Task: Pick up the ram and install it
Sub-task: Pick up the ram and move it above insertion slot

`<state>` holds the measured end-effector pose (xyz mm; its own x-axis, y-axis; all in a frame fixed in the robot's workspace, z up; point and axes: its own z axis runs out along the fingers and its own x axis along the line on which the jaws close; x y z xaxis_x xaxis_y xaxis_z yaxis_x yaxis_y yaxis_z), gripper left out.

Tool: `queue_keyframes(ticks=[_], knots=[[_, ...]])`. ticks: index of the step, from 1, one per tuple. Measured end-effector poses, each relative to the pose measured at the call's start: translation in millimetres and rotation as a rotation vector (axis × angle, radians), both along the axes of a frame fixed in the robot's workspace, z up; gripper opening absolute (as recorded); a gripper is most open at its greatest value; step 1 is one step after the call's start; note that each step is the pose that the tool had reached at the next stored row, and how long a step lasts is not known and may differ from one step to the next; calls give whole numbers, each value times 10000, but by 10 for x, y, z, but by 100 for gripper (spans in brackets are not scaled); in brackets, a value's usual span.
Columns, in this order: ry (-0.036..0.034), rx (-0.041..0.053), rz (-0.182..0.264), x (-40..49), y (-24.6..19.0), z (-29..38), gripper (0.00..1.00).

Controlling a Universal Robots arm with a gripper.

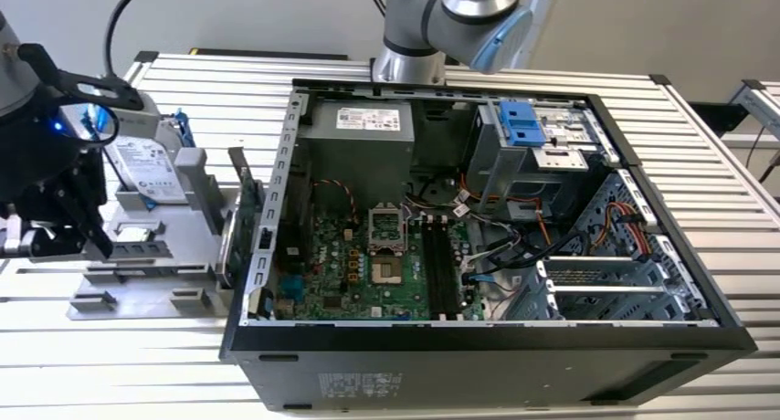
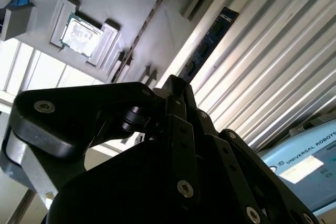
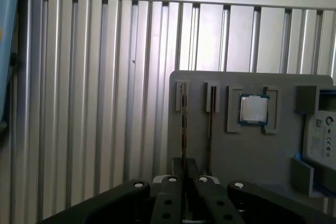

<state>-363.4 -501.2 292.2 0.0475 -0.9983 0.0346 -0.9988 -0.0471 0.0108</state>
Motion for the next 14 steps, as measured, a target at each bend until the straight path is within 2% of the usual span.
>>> queue_keyframes(ticks=[14], knots=[[-1, 1, 0, -2, 0, 179, 0]])
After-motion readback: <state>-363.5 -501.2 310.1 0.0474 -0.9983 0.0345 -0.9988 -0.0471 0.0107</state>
